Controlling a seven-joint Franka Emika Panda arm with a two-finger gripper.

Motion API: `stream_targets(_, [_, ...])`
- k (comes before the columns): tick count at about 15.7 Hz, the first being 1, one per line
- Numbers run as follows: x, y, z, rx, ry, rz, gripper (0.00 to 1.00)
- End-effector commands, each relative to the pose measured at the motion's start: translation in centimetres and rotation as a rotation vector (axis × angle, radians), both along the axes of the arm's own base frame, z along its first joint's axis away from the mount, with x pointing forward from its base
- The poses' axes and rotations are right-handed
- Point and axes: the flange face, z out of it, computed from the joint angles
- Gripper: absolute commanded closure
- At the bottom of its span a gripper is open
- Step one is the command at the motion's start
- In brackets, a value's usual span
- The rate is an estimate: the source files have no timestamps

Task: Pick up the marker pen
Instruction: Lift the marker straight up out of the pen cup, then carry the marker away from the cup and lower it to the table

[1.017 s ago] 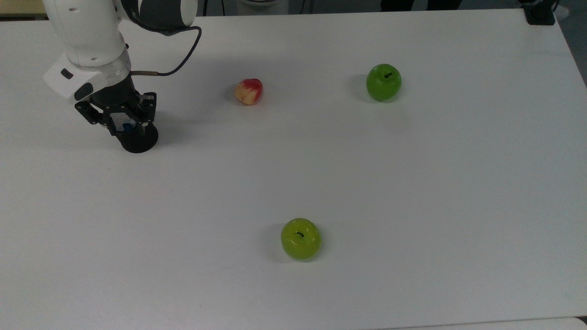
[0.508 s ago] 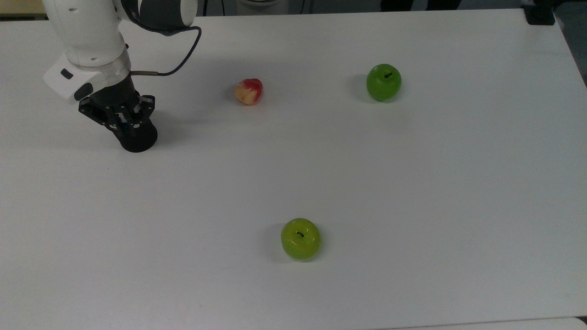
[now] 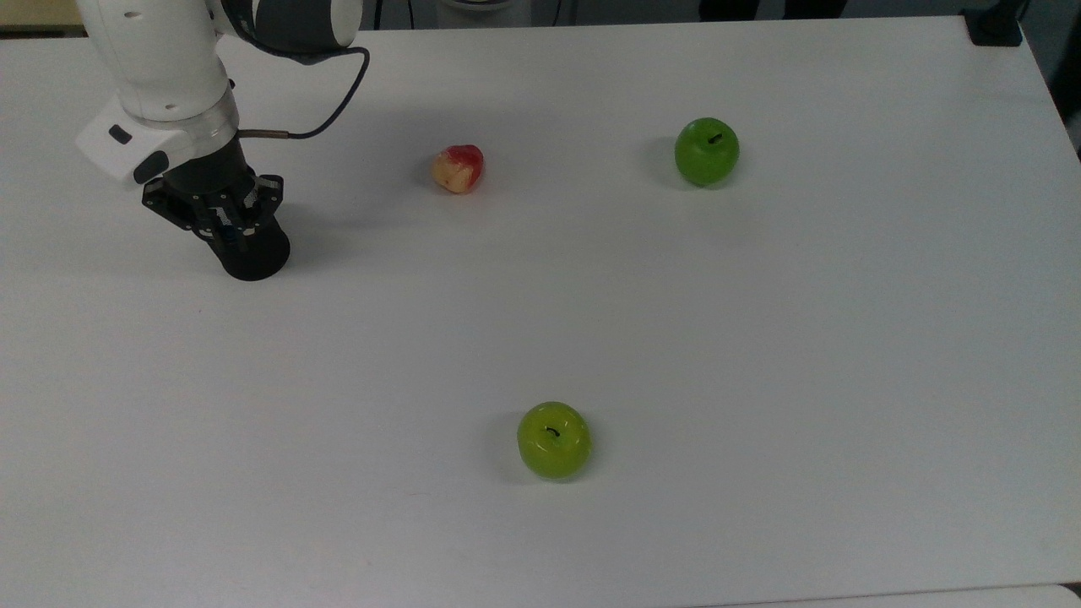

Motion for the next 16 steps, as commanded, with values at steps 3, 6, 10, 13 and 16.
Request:
stream_targets(3, [-0.5, -0.4, 2.8, -0.010, -0.048, 0.012, 0.97])
stream_targets(6, [-0.7, -0.2, 5.4, -0.004, -0.077, -0.001, 0.97])
stream_targets(10, [-1.0, 0.4, 9.4, 0.008, -0.063, -0.001, 0.97])
stream_targets(13, [-1.4, 1.1, 12.8, 0.018, -0.084, -0.015, 0.97])
stream_targets(16, [-1.7, 1.9, 15.2, 0.039, -0.132, -0.062, 0.97])
